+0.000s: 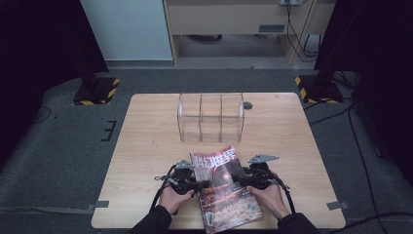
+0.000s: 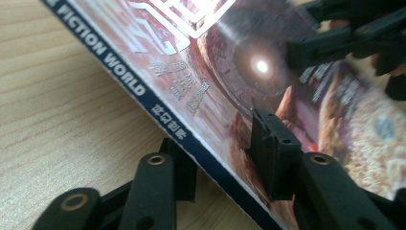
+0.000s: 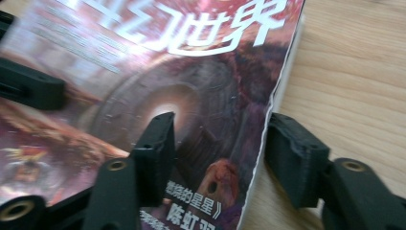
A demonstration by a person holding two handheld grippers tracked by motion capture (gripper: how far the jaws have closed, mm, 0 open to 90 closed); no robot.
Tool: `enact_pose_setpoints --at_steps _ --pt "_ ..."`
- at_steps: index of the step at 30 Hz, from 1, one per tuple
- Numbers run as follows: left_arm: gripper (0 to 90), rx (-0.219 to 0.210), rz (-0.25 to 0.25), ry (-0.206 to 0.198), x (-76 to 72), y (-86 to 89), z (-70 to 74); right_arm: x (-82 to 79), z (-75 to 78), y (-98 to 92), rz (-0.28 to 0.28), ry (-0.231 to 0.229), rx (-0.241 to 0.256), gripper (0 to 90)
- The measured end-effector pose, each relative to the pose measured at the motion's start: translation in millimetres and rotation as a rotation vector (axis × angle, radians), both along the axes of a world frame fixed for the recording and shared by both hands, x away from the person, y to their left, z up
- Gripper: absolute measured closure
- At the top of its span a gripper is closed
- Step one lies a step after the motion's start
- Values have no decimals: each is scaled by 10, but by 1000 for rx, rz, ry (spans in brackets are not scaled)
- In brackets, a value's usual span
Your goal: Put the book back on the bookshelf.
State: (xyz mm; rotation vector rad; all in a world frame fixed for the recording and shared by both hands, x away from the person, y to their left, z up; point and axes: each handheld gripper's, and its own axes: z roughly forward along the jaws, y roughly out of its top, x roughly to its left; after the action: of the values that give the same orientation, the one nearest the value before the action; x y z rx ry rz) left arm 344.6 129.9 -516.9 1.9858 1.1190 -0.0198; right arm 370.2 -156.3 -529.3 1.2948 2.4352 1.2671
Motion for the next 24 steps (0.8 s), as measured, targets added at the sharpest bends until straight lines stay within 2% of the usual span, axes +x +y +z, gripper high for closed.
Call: enact_pose_setpoints --at_steps 3,7,12,16,21,24 --pt "663 -19 13 4 4 -5 27 1 -4 -10 -20 -5 4 401" --pt "680 -25 20 7 2 -6 36 -2 -10 -1 -13 -8 1 370" --pt "703 -60 34 14 3 -2 101 2 -22 10 -13 0 4 333" --pt "734 -66 46 -5 -2 4 194 5 -13 -3 -15 10 22 335" --pt "769 -93 62 -13 12 37 301 10 10 -21 -25 -4 54 329" --pt "785 -83 70 -34 -6 39 374 19 36 -59 -37 -18 68 314"
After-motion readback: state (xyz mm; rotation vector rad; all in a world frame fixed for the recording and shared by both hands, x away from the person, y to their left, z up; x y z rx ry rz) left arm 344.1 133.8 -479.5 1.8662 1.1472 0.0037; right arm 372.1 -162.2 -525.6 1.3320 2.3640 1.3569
